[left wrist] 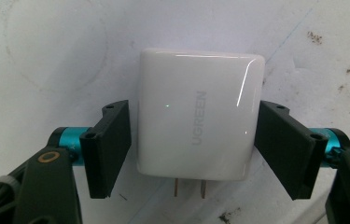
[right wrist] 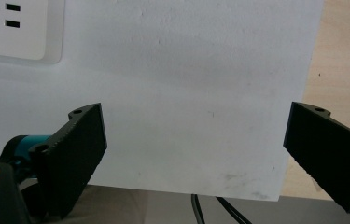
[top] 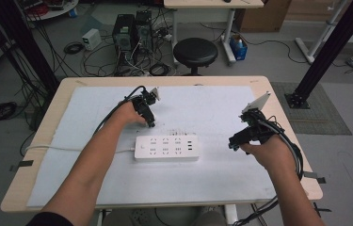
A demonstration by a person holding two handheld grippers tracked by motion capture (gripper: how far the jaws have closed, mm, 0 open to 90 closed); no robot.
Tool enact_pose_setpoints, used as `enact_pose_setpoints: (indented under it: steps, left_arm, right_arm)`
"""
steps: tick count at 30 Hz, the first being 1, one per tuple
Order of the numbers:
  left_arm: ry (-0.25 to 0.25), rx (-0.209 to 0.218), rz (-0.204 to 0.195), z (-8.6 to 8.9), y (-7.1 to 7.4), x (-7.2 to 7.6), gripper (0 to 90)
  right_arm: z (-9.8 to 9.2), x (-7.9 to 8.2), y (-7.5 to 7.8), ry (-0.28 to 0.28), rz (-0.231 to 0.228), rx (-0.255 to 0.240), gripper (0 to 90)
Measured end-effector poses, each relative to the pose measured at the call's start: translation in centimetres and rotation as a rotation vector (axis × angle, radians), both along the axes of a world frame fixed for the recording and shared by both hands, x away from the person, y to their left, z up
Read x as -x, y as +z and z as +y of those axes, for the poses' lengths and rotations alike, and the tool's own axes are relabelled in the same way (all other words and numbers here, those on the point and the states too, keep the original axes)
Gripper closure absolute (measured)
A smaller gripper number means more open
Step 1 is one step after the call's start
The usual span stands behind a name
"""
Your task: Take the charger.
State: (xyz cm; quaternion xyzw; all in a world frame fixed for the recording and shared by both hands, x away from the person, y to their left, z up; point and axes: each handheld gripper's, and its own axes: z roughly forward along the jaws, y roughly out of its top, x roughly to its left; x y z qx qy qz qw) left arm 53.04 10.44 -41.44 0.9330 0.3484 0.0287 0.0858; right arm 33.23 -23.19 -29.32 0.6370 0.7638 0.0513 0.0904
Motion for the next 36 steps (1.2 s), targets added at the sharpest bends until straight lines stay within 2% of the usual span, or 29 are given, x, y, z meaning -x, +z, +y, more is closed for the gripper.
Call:
enact_pose_setpoints:
  steps: [2,4,15,20,27,28,29,36]
  left_arm:
    - [-0.007,0.002,-0.001,-0.1,0.1,0.1,32.7]
    - [-0.004,0.006,-0.005,-0.1,0.3,0.2,42.3]
    - [-0.013,-0.033,0.005,-0.1,0.8,0.9,42.6]
    - [-0.018,-0.023,-0.025,0.4,2.6,1.8,42.6]
    - [-0.032,-0.015,-0.041,1.1,5.4,4.0,42.6]
    - [-0.032,-0.015,-0.041,1.1,5.4,4.0,42.6]
    - [-0.033,-0.006,-0.052,1.4,6.3,4.8,42.6]
    - [-0.036,-0.006,-0.070,2.3,8.5,7.4,42.6]
  right_arm:
    - [-0.1,-0.1,-0.1,-0.003,0.001,0.002,5.4]
    - [-0.1,-0.1,-0.2,-0.003,0.000,-0.001,5.4]
    - [0.0,-0.3,-0.2,-0.006,0.010,-0.003,5.4]
    - [-0.1,-0.4,-0.1,-0.009,0.008,-0.002,5.3]
    - [0.3,-0.7,0.0,-0.008,0.013,-0.006,5.4]
    - [0.3,-0.7,0.0,-0.008,0.013,-0.006,5.4]
    - [0.3,-0.7,0.0,-0.006,0.010,-0.008,5.4]
    - [1.1,-0.8,0.3,0.002,0.010,-0.015,5.3]
